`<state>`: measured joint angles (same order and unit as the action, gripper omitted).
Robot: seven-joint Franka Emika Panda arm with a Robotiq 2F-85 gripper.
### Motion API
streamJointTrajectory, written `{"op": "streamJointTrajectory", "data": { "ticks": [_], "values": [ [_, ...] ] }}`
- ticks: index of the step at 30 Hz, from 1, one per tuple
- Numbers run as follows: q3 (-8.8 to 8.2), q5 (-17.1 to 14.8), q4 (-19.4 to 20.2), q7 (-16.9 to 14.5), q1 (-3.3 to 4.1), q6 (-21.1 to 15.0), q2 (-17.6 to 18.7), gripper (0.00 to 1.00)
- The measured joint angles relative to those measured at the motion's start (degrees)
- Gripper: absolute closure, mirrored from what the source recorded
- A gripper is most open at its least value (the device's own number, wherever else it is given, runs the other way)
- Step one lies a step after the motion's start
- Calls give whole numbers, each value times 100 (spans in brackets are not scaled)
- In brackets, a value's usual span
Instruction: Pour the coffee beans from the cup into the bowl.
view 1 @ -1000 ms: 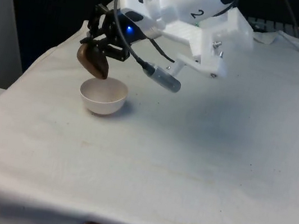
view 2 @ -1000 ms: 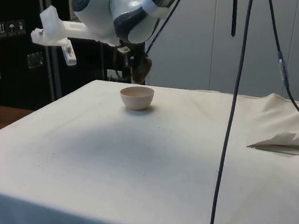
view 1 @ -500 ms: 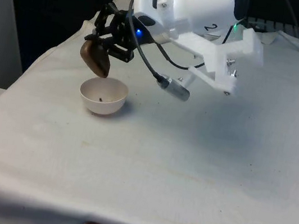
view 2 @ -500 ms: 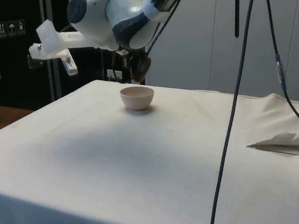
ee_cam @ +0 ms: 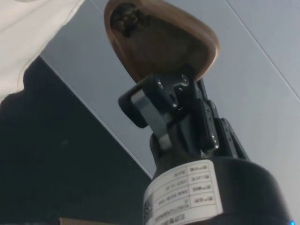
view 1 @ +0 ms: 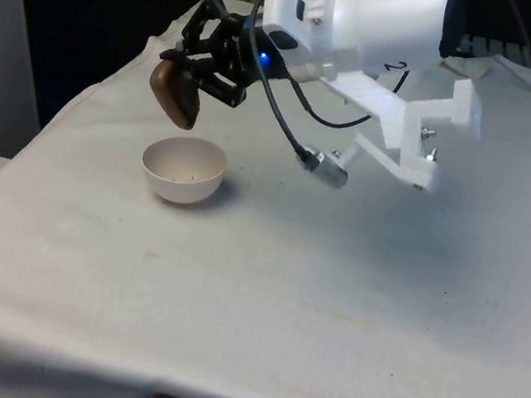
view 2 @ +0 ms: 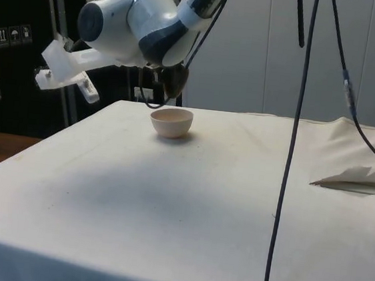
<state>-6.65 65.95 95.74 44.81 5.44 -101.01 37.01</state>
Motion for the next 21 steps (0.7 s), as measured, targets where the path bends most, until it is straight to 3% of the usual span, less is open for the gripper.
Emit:
{"op": "streamJointTrajectory", "data": {
  "ticks": [21],
  "values": [
    [378,636,-97,625,11,865,223,100]
  ]
}}
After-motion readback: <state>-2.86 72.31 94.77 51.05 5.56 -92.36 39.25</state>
